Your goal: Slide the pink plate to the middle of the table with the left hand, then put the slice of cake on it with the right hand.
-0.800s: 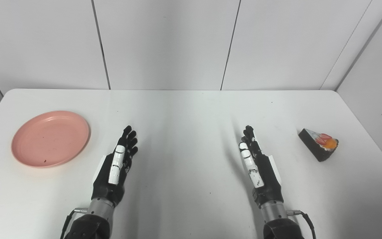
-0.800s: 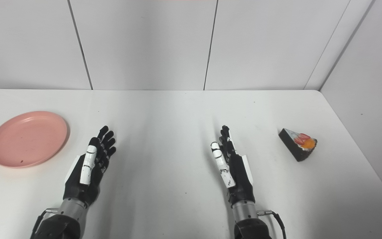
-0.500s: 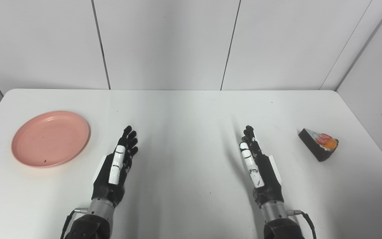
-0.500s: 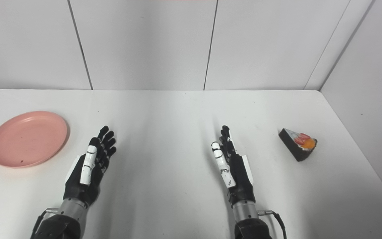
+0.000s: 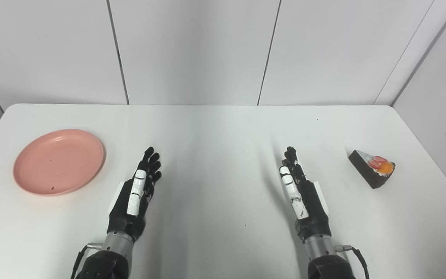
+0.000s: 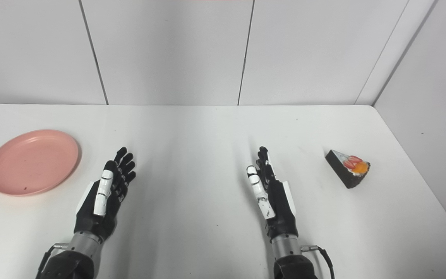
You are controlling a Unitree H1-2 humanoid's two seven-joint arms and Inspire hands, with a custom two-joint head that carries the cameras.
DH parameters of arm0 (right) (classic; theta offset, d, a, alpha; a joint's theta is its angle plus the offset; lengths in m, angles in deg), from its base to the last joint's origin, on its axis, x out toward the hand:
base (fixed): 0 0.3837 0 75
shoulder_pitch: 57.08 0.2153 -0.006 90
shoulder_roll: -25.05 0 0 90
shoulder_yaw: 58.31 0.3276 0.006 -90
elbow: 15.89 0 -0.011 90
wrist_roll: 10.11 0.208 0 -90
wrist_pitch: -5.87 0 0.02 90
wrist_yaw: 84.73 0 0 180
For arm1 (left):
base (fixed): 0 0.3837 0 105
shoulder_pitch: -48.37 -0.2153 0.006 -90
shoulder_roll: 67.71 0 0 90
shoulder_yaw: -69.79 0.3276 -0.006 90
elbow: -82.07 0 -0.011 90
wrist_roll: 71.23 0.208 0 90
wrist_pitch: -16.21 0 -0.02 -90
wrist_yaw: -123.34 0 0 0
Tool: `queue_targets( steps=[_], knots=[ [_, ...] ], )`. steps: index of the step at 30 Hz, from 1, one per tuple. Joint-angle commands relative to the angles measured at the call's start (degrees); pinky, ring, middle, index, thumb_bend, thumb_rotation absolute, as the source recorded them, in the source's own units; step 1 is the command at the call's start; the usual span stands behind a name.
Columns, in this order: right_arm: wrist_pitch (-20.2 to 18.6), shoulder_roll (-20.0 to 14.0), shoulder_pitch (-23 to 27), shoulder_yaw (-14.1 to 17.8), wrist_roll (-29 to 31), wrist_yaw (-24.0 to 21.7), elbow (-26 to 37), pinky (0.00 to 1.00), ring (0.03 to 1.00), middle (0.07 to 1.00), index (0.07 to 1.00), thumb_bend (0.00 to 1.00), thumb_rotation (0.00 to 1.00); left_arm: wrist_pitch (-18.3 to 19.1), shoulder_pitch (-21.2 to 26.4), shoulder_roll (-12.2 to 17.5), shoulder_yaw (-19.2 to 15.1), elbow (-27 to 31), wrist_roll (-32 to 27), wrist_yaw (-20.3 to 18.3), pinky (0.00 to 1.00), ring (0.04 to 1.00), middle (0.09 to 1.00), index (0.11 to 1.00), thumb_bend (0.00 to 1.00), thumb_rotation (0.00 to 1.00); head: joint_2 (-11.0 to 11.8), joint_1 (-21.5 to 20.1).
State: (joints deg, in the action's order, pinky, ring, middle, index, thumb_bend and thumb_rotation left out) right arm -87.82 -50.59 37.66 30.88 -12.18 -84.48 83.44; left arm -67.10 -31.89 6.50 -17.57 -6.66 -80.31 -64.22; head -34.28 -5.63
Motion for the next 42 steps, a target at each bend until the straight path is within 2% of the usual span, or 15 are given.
queue_targets(
  steps=[1, 4, 5, 6, 7, 9, 10, 11, 14, 18, 21, 27, 30, 36, 42],
  knots=[
    [0.23, -0.12, 0.63, 0.00, 0.10, -0.23, 2.46, 1.00, 1.000, 1.000, 1.000, 0.53, 0.86, -0.55, -0.23, -0.27, 0.69, 0.18, -0.28, -0.90, 1.00, 1.000, 1.000, 1.000, 0.66, 1.00, 0.16, 0.22],
    [0.63, -0.41, 0.67, -0.05, 0.07, -0.42, 2.12, 1.00, 1.000, 1.000, 1.000, 0.54, 0.87, -0.65, -0.19, -0.22, 0.73, -0.08, -0.18, -0.93, 1.00, 1.000, 1.000, 1.000, 0.67, 1.00, 0.44, 0.99],
    [1.10, -0.65, 0.57, 0.09, 0.33, -0.58, 1.87, 1.00, 1.000, 1.000, 1.000, 0.54, 0.87, -1.05, -0.21, -0.42, 0.89, -0.32, -0.05, -0.93, 1.00, 1.000, 1.000, 1.000, 0.67, 1.00, 1.14, 3.77],
    [1.42, -0.83, 0.49, 0.19, 0.52, -0.70, 1.71, 1.00, 1.000, 1.000, 1.000, 0.56, 0.88, -1.34, -0.23, -0.56, 1.02, -0.49, 0.04, -0.94, 1.00, 1.000, 1.000, 1.000, 0.66, 1.00, 1.14, 3.77],
    [1.42, -1.17, 0.23, 0.48, 1.04, -0.93, 1.93, 1.00, 1.000, 1.000, 1.000, 0.56, 0.88, -1.45, -0.30, -1.01, 1.43, -0.59, 0.45, -0.69, 1.00, 1.000, 1.000, 1.000, 0.67, 1.00, 2.07, 7.96],
    [0.88, -1.86, -0.29, 0.99, 2.01, -1.30, 2.62, 1.00, 1.000, 1.000, 1.000, 0.56, 0.88, -2.01, -0.28, -2.14, 2.07, -0.98, 1.36, 0.21, 1.00, 1.000, 1.000, 1.000, 0.67, 1.00, 3.21, 11.82],
    [0.54, -2.20, -0.52, 1.18, 2.44, -1.44, 2.95, 1.00, 1.000, 1.000, 1.000, 0.55, 0.88, -2.41, -0.21, -2.70, 2.30, -1.24, 1.79, 0.73, 1.00, 1.000, 1.000, 1.000, 0.66, 1.00, 3.21, 11.82],
    [0.96, -2.76, -0.52, 1.53, 3.85, -2.23, 2.35, 1.00, 1.000, 1.000, 1.000, 0.55, 0.88, -3.29, 0.30, -3.54, 2.53, -2.00, 2.85, 1.77, 1.00, 1.000, 1.000, 1.000, 0.66, 1.00, 4.52, 16.00],
    [1.84, -3.89, -0.65, 2.36, 6.43, -3.58, 1.20, 1.00, 1.000, 1.000, 1.000, 0.57, 0.90, -5.46, 2.55, -5.18, 2.38, -4.44, 4.72, 4.21, 1.00, 1.000, 1.000, 1.000, 0.66, 1.00, 5.63, 18.89],
    [2.66, -4.33, -0.92, 3.58, 7.37, -3.34, 1.00, 1.00, 1.000, 1.000, 1.000, 0.53, 0.90, -10.17, 7.18, -5.78, -0.18, -8.22, 5.30, 6.78, 1.00, 1.000, 1.000, 1.000, 0.67, 1.00, 7.62, 22.93],
    [1.25, -4.77, -0.82, 4.41, 8.49, -3.67, 1.04, 1.00, 1.000, 1.000, 1.000, 0.51, 0.91, -16.11, 11.93, -6.14, -4.24, -11.39, 5.95, 11.31, 0.99, 0.974, 0.977, 0.975, 0.66, 0.95, 8.97, 25.76],
    [0.81, -5.55, -0.49, 5.08, 10.13, -4.41, 0.78, 1.00, 1.000, 1.000, 1.000, 0.45, 0.94, -19.35, 18.32, -0.09, -7.51, -13.76, 13.84, 17.10, 1.00, 0.964, 0.960, 0.962, 0.69, 1.00, 10.58, 28.97],
    [2.32, -5.82, -0.22, 5.44, 11.26, -5.00, -0.53, 1.00, 1.000, 1.000, 1.000, 0.44, 0.94, -17.70, 19.82, 2.13, -9.78, -13.50, 13.48, 18.72, 1.00, 0.967, 0.954, 0.949, 0.69, 1.00, 11.20, 29.96],
    [6.47, -5.93, 0.52, 6.39, 13.72, -6.81, -4.15, 1.00, 1.000, 1.000, 1.000, 0.41, 0.88, -18.28, 21.74, 6.12, -13.52, -15.19, 16.07, 24.09, 0.99, 0.923, 0.901, 0.911, 0.69, 1.00, 12.01, 31.43],
    [7.18, -5.71, 0.83, 6.62, 13.86, -6.85, -4.84, 1.00, 1.000, 1.000, 1.000, 0.32, 0.95, -18.79, 22.38, 10.92, -17.17, -16.95, 14.55, 25.75, 0.98, 0.886, 0.874, 0.872, 0.73, 1.00, 12.49, 32.00]
  ],
)
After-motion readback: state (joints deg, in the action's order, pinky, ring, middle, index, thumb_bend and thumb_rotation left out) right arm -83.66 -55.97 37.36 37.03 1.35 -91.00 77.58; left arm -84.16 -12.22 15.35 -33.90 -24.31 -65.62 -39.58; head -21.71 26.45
